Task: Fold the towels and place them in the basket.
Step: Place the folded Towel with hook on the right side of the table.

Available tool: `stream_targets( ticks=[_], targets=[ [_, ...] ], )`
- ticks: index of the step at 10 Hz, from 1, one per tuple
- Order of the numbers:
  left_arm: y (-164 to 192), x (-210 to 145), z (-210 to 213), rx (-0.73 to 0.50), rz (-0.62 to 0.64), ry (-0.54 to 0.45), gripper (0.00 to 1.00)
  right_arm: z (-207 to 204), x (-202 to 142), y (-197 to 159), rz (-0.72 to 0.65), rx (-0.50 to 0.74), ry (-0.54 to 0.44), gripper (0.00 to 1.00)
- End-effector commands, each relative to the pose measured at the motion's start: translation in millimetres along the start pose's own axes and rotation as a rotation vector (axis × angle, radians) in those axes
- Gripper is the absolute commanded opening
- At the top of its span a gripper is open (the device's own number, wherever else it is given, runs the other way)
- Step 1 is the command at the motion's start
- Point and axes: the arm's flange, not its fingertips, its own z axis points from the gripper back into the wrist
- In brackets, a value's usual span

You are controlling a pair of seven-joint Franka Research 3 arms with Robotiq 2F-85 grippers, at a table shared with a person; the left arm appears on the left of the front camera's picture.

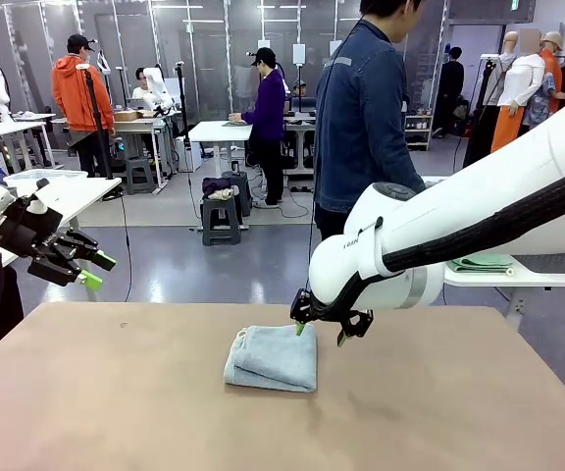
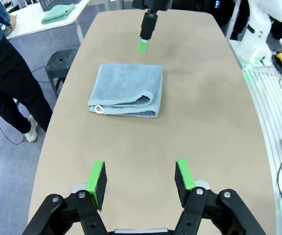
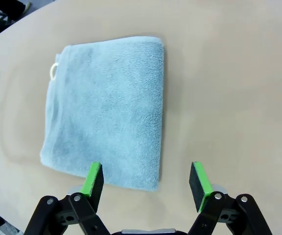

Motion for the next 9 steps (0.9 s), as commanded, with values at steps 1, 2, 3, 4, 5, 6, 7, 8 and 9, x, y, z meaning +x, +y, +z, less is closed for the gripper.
stream_targets(
  ticks=[1, 2, 3, 4, 5, 6, 7, 8, 9],
  targets=[
    [-2.1, 2.1, 0.3, 0.012, 0.004, 0.002, 0.72, -15.2, 3.9, 8.0, -0.026, -0.003, -0.021, 0.89],
    [-2.1, 2.1, 0.3, 0.012, 0.004, 0.002, 0.72, -22.8, 6.9, 8.1, -0.039, 0.0, -0.021, 0.89],
    [-2.1, 2.1, 0.3, 0.012, 0.004, 0.002, 0.72, -30.6, 8.4, 8.9, -0.05, -0.001, -0.027, 0.89],
    [-2.1, 2.1, 0.3, 0.012, 0.004, 0.002, 0.72, -37.1, 9.2, 10.6, -0.054, 0.0, -0.02, 0.89],
    [-2.1, 2.1, 0.3, 0.012, 0.004, 0.002, 0.72, -45.4, 12.8, 11.3, -0.057, 0.002, -0.014, 0.89],
    [-2.1, 2.1, 0.3, 0.012, 0.004, 0.002, 0.72, -54.3, 16.7, 12.0, -0.062, 0.01, -0.018, 0.89],
    [-2.1, 2.1, 0.3, 0.012, 0.004, 0.002, 0.72, -61.0, 20.9, 11.8, -0.066, 0.003, -0.034, 0.89],
    [-2.1, 2.1, 0.3, 0.012, 0.004, 0.002, 0.72, -65.1, 23.5, 12.8, -0.06, 0.0, -0.044, 0.89],
    [-2.1, 2.1, 0.3, 0.012, 0.004, 0.002, 0.72, -68.8, 24.8, 12.9, -0.064, 0.0, -0.036, 0.89]
  ],
)
